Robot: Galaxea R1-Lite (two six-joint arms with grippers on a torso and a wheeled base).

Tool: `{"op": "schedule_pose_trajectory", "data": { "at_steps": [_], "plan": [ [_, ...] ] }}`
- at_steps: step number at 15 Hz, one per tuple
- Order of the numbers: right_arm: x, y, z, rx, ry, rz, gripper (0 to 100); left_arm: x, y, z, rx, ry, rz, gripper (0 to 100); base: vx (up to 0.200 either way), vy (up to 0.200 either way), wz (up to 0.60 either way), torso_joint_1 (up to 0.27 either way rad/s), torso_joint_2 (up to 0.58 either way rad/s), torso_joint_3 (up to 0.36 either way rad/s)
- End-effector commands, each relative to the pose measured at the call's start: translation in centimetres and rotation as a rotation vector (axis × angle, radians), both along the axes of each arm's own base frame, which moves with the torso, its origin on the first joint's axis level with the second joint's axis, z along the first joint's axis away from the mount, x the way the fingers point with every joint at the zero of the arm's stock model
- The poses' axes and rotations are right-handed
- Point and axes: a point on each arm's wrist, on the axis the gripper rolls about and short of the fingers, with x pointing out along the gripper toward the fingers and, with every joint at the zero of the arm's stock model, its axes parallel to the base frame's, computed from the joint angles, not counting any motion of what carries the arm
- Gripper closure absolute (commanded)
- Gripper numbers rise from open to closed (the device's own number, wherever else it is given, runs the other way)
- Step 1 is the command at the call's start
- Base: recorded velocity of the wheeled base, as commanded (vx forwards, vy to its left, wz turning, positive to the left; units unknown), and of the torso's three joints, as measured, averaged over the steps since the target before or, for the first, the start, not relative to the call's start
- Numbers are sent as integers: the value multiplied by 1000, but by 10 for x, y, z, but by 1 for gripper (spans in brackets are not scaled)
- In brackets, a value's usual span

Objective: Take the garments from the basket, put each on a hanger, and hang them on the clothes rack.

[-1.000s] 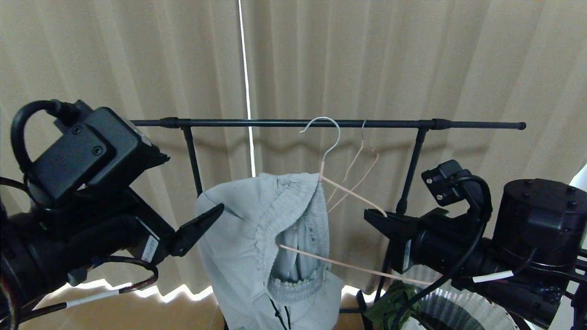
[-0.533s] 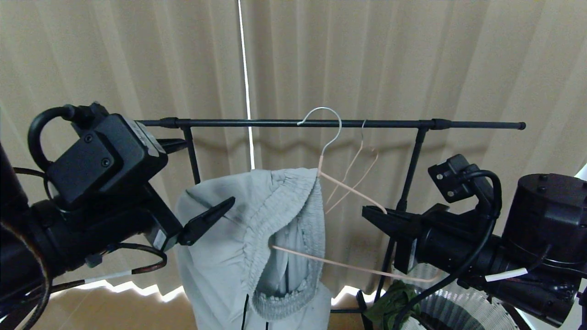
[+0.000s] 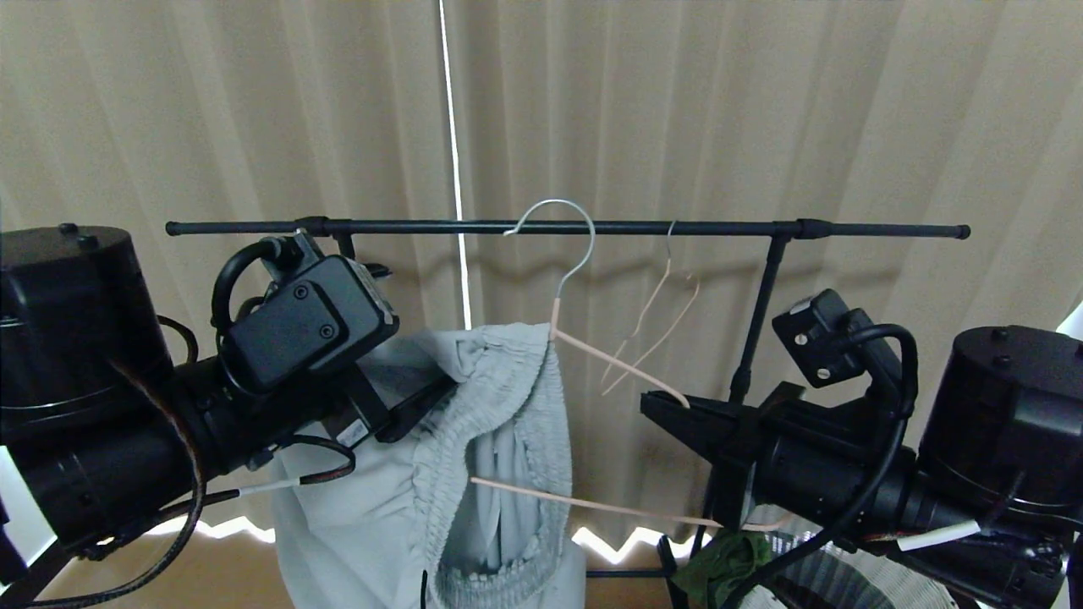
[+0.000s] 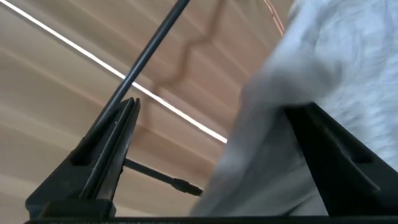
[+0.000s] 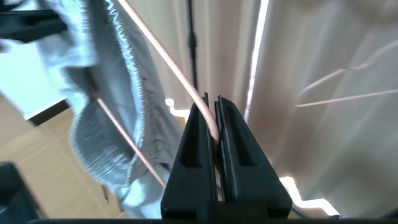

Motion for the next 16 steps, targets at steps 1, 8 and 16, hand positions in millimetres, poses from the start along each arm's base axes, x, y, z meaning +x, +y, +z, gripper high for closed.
{"op": "schedule_pose_trajectory", "data": {
  "at_steps": [1,8,16],
  "plan": [
    [-6,6,0,-1,0,36,100,2,-1,-3,7,11,0,0,0,0,0,0,0,0],
    [-14,9,2,-24,-38,78,100,-1,1,-9,17,30,-1,100,0,0,0,0,0,0],
    [-15,8,6,-15,-51,78,100,0,8,-12,17,41,29,100,0,0,0,0,0,0]
  ]
}}
